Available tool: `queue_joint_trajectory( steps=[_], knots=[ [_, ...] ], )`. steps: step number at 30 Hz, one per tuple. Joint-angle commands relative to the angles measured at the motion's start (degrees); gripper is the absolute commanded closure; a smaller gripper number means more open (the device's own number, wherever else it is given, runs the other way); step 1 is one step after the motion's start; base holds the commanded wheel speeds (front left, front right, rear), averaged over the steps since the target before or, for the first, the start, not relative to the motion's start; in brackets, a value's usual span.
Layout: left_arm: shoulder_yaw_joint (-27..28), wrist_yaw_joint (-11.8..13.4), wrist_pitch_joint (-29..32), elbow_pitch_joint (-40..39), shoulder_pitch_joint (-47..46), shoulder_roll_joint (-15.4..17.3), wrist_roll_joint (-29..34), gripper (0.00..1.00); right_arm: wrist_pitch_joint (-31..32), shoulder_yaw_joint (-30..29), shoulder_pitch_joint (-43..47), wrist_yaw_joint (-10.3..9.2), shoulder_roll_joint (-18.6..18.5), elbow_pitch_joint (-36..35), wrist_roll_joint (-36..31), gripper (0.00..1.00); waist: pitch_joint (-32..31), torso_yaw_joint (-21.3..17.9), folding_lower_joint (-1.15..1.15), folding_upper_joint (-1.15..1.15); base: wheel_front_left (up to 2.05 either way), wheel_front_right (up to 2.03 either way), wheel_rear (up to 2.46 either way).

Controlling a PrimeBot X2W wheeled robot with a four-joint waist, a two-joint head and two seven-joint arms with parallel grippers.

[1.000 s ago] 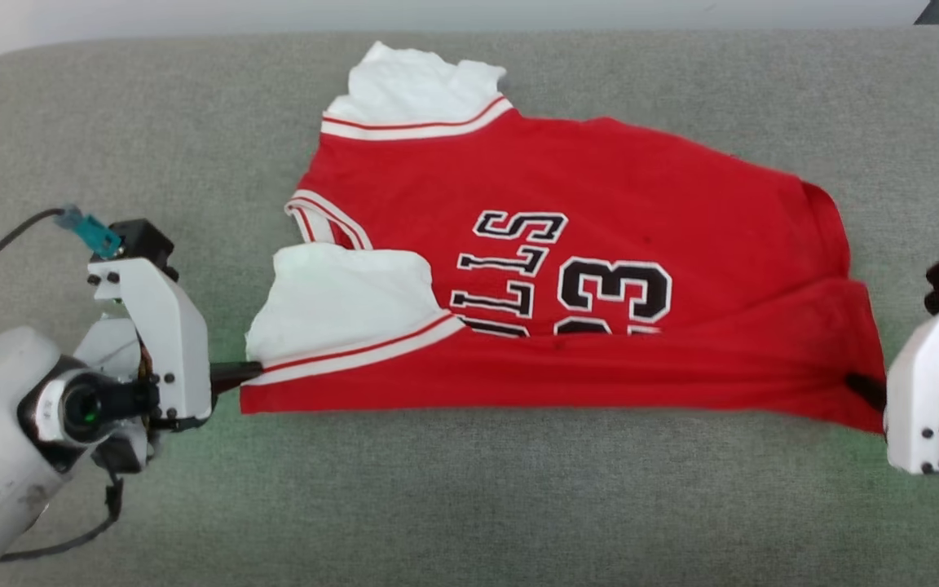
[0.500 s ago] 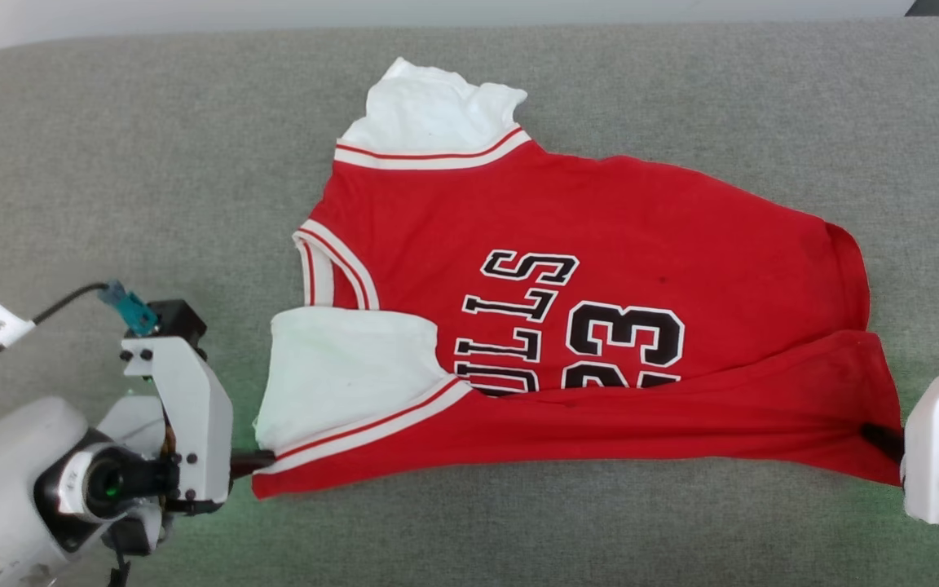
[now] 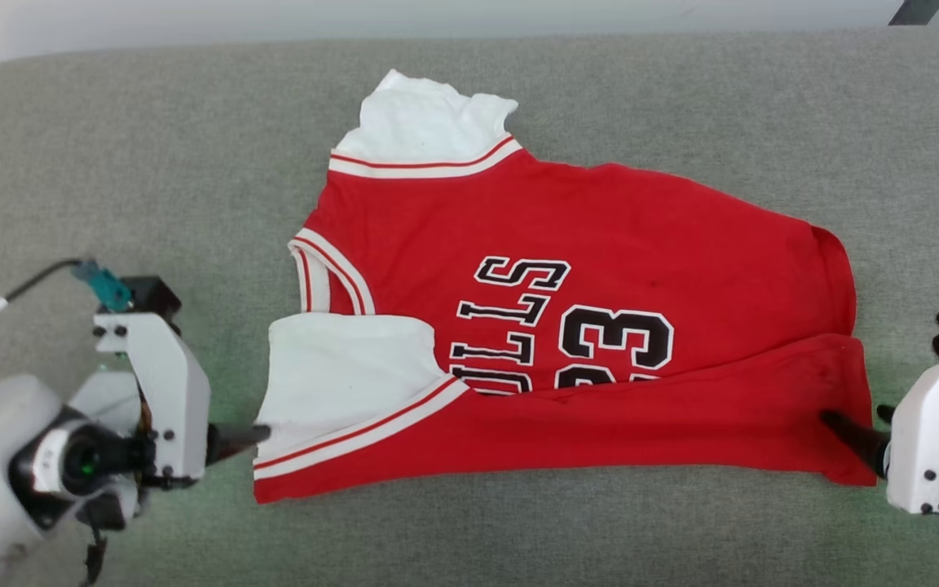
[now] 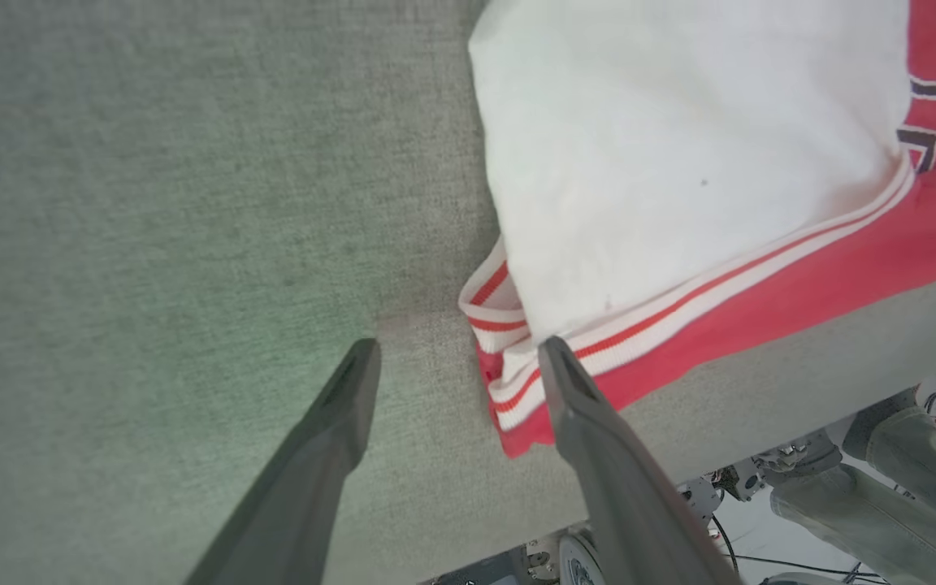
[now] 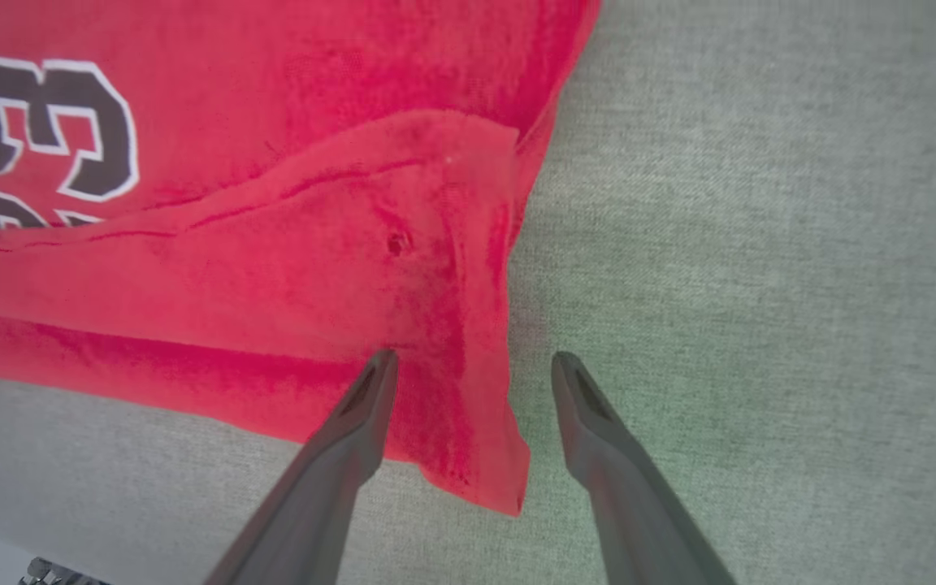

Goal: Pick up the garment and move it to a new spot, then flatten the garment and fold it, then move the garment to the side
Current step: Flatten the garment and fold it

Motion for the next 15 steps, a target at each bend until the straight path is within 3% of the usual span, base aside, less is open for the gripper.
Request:
queue_joint_trajectory(
  steps=[1, 7, 15],
  knots=[
    [0.39, 0.17, 0.27, -0.54, -0.90, 0.27, 0.36, 0.00, -0.78, -0.60, -0.18, -0.09, 0.20, -0.74, 0.34, 0.00, -0.34, -0.09, 0.00, 0.00, 0.00, 0.00, 0.00],
    [2.46, 0.46, 0.34, -1.02, -5.56, 1.14, 2.01, 0.00, -5.35, -1.36, -0.47, -0.09, 1.04, -4.45, 0.76, 0.00, -0.26, -0.73, 0.00, 0.00, 0.00, 0.00, 0.00],
    [5.24, -4.62, -4.84, 4.18, -13.97, -2.51, 7.96, 0.00, -20.59, -0.11, -3.13, -0.09, 2.66, -8.84, -1.61, 0.00, 3.30, -3.83, 0.00, 0.00, 0.00, 0.00, 0.00]
  ],
)
